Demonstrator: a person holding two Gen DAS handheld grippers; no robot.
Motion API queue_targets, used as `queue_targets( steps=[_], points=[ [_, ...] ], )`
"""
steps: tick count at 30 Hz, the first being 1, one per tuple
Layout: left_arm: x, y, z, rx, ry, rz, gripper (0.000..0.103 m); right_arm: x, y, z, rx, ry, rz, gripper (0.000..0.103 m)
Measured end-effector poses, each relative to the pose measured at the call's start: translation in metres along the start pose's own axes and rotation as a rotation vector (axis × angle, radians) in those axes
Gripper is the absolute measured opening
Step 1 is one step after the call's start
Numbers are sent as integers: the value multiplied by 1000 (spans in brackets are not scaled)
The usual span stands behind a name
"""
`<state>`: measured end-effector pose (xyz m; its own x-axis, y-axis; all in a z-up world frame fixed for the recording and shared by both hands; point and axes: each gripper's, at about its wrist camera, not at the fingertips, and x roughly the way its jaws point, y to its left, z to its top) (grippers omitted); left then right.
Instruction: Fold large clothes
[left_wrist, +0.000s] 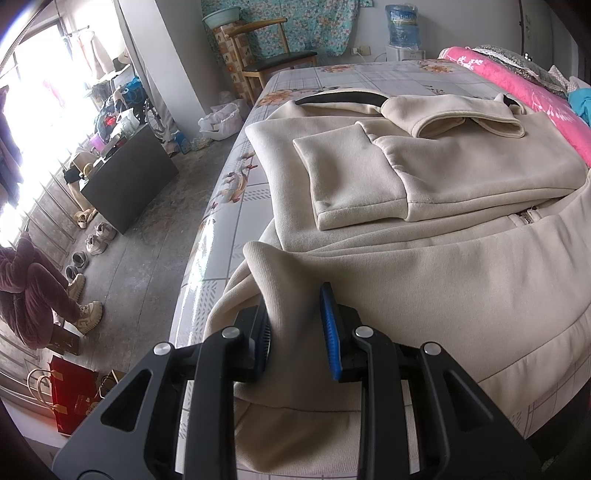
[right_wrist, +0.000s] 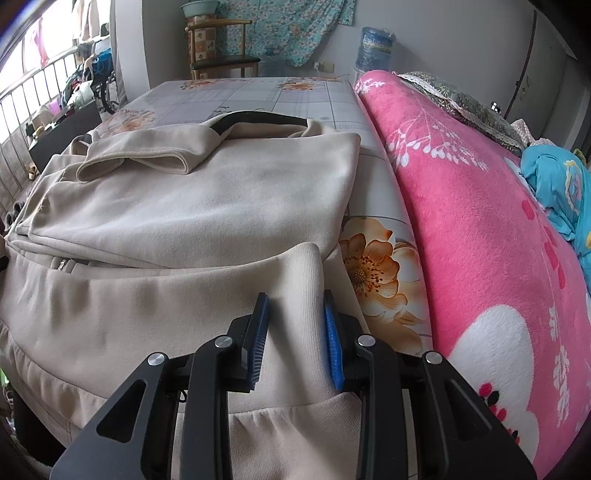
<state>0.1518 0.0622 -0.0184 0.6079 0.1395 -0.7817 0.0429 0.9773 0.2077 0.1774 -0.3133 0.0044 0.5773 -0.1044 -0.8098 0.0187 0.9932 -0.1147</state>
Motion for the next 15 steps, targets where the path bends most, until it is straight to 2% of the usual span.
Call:
queue_targets(
  steps=[15],
  points=[
    [0, 0, 1, 0, 1, 0, 25, 0, 1, 0, -9, 1, -9, 28]
  ],
)
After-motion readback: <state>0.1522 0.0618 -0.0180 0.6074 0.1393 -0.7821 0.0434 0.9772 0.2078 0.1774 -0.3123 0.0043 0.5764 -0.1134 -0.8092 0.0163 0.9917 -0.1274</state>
